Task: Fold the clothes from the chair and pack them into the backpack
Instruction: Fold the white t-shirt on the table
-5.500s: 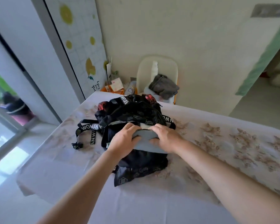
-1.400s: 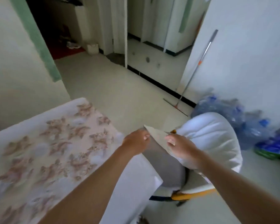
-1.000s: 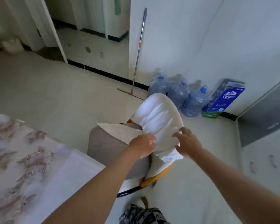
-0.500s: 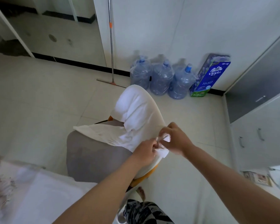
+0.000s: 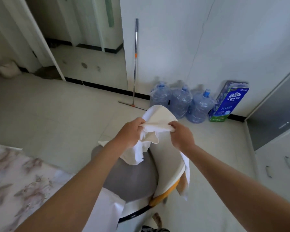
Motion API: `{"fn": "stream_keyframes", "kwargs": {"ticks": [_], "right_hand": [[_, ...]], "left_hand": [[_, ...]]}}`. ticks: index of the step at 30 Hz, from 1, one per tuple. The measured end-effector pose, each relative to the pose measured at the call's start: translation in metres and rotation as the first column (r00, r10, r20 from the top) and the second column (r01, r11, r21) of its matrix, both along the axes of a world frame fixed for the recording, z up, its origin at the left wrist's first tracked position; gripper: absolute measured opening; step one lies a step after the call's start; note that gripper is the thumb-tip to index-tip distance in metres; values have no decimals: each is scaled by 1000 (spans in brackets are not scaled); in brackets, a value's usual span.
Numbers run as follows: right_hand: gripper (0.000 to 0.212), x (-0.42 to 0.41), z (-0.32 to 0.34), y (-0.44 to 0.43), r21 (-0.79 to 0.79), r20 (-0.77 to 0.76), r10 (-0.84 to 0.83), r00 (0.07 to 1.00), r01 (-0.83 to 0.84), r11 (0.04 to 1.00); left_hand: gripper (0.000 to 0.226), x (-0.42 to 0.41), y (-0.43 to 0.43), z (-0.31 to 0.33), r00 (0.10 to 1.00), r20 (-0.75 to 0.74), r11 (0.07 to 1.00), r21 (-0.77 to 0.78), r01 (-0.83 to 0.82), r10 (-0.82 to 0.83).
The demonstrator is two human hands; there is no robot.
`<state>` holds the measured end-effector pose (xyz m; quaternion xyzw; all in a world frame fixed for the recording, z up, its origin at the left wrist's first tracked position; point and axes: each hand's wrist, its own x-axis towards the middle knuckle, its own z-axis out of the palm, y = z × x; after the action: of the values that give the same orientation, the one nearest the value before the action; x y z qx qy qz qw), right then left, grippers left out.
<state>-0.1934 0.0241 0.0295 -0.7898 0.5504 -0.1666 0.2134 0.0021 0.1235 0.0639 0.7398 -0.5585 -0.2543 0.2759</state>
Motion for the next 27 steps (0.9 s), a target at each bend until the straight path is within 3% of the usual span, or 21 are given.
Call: {"fn": "stream_keyframes", "kwargs": {"ticks": [5,8,11,15,18,19,21,23,25,27], "right_hand": [[34,60,52,39,9,171,215,961,-220,975],[38,100,81,82,21,192,321,927,-331,943],[29,136,106,131,-22,176,429,886,-432,902],[24,179,143,193,-73,259,545,797,-547,834],[12,214,161,239,-63,319,629,709,-647,760],[7,225,160,252,-37,267,657,705,-674,738],[10,247,148,272,20,6,694,720,-694,720],[13,266,129,291,70,-180,707,684,-708,703],[29,282,112,314,123,-144,773,618,-764,633],[36,295,103,342,167,-66,860,507,-844,510]], "left_hand": [[33,37,76,32,995,67,996,45,-81,78],[26,56,129,44,978,28,979,-1,-205,205],[23,81,183,60,941,8,940,-41,-338,339],[16,114,256,93,833,30,819,-204,-536,553],[17,142,316,113,689,51,676,-262,-689,723],[19,152,336,114,622,96,624,-249,-741,777],[21,173,374,105,519,220,552,-134,-823,826],[32,186,408,83,517,317,523,73,-849,795],[43,189,437,56,555,333,507,226,-832,762],[50,182,455,36,614,264,576,212,-789,744]]}}
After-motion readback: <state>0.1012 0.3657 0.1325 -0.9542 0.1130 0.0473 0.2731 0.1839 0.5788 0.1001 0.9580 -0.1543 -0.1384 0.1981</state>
